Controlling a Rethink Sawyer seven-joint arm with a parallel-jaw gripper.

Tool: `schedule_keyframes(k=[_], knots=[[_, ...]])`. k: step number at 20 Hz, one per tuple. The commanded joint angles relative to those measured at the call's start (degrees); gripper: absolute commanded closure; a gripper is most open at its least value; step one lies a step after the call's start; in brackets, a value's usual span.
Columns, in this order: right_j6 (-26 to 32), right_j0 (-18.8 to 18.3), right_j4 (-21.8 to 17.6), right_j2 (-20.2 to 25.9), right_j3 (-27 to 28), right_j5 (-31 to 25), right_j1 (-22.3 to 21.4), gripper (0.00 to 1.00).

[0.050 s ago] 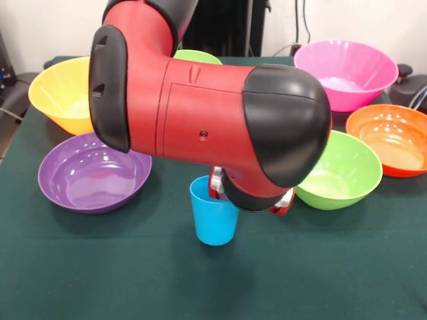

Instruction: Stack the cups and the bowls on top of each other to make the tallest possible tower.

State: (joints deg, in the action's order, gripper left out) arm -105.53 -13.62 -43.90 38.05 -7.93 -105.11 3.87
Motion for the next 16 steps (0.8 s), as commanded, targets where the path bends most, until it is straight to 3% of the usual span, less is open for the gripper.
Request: schedule_keyframes(k=[1, 9, 16], knots=[[7.51, -0.93, -4.58, 5.46, -5.01, -5.20, -1.82, 1.00], [8.18, -1.31, -9.74, 10.52, -3.48, -3.81, 0.40, 1.00], [8.66, -2.11, -15.49, 15.60, -3.05, -6.93, 0.56, 1.00]])
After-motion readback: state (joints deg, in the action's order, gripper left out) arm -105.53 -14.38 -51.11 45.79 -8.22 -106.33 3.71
